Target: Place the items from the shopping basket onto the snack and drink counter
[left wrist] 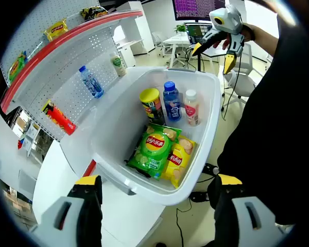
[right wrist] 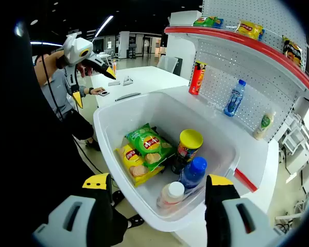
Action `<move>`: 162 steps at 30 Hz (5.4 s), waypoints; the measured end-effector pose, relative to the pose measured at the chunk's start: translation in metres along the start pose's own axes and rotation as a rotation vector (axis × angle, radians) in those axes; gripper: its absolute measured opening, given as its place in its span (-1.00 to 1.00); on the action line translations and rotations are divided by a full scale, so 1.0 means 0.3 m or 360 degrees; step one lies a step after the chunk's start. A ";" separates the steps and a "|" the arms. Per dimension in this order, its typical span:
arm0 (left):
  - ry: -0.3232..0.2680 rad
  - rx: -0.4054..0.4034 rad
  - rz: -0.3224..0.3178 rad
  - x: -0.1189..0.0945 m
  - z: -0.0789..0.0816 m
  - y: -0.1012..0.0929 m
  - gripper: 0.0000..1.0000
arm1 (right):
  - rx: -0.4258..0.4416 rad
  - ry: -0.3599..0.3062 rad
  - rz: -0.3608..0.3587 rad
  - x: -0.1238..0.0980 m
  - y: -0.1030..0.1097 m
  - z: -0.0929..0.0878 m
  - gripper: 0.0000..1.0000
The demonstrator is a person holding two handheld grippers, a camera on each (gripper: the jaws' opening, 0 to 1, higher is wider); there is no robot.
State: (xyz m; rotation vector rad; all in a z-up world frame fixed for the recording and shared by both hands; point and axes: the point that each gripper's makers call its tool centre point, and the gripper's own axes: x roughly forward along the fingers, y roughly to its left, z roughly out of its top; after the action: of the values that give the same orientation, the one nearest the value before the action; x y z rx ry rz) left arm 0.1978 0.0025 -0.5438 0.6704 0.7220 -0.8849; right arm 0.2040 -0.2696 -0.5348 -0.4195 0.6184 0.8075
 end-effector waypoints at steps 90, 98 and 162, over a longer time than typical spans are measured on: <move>0.0050 0.0459 -0.0154 0.330 0.133 0.062 0.91 | 0.0104 0.0022 -0.0157 -0.097 -0.018 -0.080 0.40; 0.0114 0.0522 -0.0191 0.402 0.103 0.066 0.91 | 0.0113 0.0026 -0.0178 -0.110 -0.025 -0.083 0.40; 0.0335 0.0653 -0.0377 0.821 -0.047 0.045 0.91 | 0.0205 0.0024 -0.0290 -0.184 -0.042 -0.141 0.39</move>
State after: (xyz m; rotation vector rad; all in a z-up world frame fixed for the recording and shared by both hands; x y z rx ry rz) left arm 0.3134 -0.0886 -0.7421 1.0694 0.8274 -1.2090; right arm 0.1696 -0.3312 -0.5288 -0.3589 0.6325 0.5882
